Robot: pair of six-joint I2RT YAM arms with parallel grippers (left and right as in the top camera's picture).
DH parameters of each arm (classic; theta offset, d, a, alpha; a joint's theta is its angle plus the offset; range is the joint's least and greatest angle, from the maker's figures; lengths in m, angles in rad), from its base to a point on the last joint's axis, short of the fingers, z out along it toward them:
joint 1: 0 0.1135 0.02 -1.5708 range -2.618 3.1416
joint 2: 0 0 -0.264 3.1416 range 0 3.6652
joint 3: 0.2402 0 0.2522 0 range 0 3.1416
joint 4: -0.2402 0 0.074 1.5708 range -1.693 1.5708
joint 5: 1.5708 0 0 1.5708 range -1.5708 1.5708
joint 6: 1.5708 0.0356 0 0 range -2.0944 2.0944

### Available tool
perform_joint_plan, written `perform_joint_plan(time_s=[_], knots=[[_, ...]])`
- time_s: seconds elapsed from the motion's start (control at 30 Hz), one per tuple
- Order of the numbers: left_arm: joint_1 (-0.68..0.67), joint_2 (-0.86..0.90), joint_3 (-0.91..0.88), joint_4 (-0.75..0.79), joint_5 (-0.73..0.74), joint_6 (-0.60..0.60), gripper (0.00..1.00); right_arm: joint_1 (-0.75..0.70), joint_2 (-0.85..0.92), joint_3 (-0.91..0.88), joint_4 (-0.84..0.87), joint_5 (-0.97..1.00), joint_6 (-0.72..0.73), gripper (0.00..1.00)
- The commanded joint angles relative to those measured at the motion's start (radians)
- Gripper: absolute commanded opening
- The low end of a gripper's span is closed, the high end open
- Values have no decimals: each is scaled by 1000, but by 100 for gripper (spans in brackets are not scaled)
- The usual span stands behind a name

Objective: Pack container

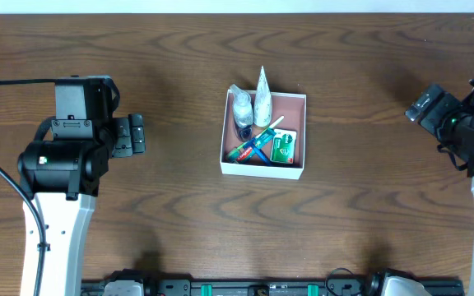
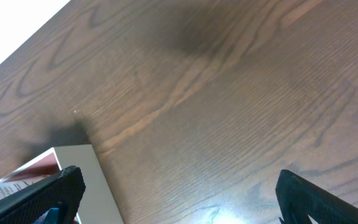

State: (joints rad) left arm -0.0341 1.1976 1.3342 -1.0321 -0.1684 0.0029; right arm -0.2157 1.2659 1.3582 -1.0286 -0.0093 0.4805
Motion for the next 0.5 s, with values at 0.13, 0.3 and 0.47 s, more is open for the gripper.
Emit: perform_joint_plan(time_s=[0.13,0.3,0.47], knots=[[5,-3,6,0,-11,-8,98,134,-174,-35,27,142,-26,99],[5,-3,6,0,-11,-8,98,193,-349,-274,278,175,-26,99],[5,-3,6,0,-11,-8,98,197,-541,-600,443,135,-14,99]])
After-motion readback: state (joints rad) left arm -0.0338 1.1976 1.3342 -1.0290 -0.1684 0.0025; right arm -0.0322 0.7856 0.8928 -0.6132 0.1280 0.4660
